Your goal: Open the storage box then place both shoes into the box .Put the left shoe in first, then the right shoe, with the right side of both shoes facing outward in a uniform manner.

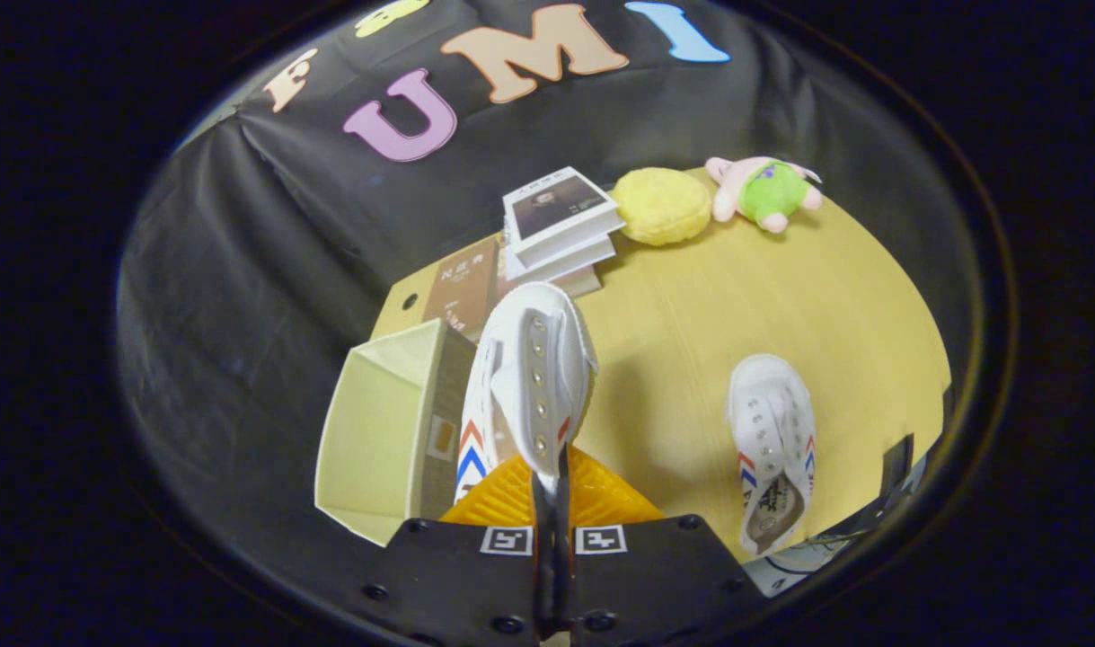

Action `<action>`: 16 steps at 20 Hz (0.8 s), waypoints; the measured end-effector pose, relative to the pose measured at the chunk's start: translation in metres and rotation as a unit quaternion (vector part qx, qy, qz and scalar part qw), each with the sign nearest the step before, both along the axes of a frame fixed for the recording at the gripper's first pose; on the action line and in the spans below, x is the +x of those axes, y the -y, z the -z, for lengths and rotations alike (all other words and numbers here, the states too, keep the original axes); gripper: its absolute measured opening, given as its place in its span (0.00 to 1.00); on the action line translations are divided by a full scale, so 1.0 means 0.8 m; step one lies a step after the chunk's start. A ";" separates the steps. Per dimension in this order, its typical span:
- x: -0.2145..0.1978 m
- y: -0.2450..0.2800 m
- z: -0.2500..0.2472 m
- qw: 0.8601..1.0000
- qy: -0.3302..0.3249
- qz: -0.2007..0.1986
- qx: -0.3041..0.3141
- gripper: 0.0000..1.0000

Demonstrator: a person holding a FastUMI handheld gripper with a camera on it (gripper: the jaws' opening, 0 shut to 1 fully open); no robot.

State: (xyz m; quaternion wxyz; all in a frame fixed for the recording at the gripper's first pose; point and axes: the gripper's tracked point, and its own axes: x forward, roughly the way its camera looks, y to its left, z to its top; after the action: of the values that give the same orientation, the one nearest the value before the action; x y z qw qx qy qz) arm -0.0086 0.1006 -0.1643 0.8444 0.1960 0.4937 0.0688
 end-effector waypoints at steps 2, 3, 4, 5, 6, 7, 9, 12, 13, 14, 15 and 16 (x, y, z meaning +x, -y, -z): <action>0.006 -0.022 -0.022 1.000 0.006 -0.014 0.011 0.03; 0.010 -0.034 -0.032 1.000 0.011 -0.021 0.014 0.03; 0.014 -0.046 -0.041 0.999 0.017 -0.027 0.017 0.03; 0.019 -0.061 -0.048 0.999 0.021 -0.030 0.022 0.03; 0.021 -0.076 -0.053 0.999 0.025 -0.033 0.029 0.03; 0.025 -0.093 -0.057 0.998 0.026 -0.035 0.036 0.03; 0.029 -0.127 -0.055 0.998 0.022 -0.048 0.045 0.03; 0.029 -0.173 -0.041 0.997 0.011 -0.065 0.045 0.03; 0.028 -0.188 -0.033 0.997 0.009 -0.070 0.044 0.03; 0.027 -0.203 -0.025 0.996 0.005 -0.076 0.043 0.03; 0.027 -0.216 -0.018 0.996 -0.001 -0.080 0.041 0.03; 0.025 -0.227 -0.008 0.996 -0.007 -0.084 0.039 0.03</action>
State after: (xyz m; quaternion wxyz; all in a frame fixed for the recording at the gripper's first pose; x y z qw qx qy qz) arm 0.0111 0.2823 -0.1576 0.8241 0.1873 0.5109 0.1573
